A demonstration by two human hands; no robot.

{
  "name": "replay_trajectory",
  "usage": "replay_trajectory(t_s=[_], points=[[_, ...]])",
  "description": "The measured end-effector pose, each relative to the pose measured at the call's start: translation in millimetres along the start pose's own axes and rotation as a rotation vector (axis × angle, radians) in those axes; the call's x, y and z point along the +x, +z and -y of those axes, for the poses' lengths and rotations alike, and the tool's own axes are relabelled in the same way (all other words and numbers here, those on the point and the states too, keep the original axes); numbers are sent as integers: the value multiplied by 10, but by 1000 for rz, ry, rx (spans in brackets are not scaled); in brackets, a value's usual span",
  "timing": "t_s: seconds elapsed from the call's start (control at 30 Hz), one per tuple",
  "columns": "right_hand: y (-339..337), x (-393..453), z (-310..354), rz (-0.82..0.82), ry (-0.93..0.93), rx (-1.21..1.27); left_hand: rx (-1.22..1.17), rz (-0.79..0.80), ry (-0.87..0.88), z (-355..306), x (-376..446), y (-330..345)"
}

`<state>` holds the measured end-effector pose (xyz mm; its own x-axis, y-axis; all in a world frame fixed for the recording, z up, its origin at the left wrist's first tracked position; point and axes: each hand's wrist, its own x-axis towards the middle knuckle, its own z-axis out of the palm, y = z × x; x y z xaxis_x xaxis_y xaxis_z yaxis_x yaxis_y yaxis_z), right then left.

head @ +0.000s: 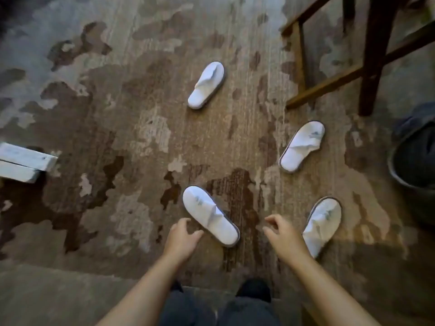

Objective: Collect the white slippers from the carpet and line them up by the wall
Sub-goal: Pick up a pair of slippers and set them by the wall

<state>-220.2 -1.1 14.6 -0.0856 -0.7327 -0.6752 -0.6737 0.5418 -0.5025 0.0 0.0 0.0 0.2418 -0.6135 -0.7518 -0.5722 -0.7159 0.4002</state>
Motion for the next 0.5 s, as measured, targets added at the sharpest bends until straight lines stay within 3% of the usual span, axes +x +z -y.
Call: replay_trajectory(t_s=[0.2,0.3,0.5], points=[[970,1345,-778,-15,-52,-54,-84,-88,-52,561,1460,922],[1303,1884,-1031,-45,-49,-90,-122,-212,-107,843,2022,1226],[1753,2313,-1337,-69,-55,-21,-204,-418,-154,1103,2480,1583]])
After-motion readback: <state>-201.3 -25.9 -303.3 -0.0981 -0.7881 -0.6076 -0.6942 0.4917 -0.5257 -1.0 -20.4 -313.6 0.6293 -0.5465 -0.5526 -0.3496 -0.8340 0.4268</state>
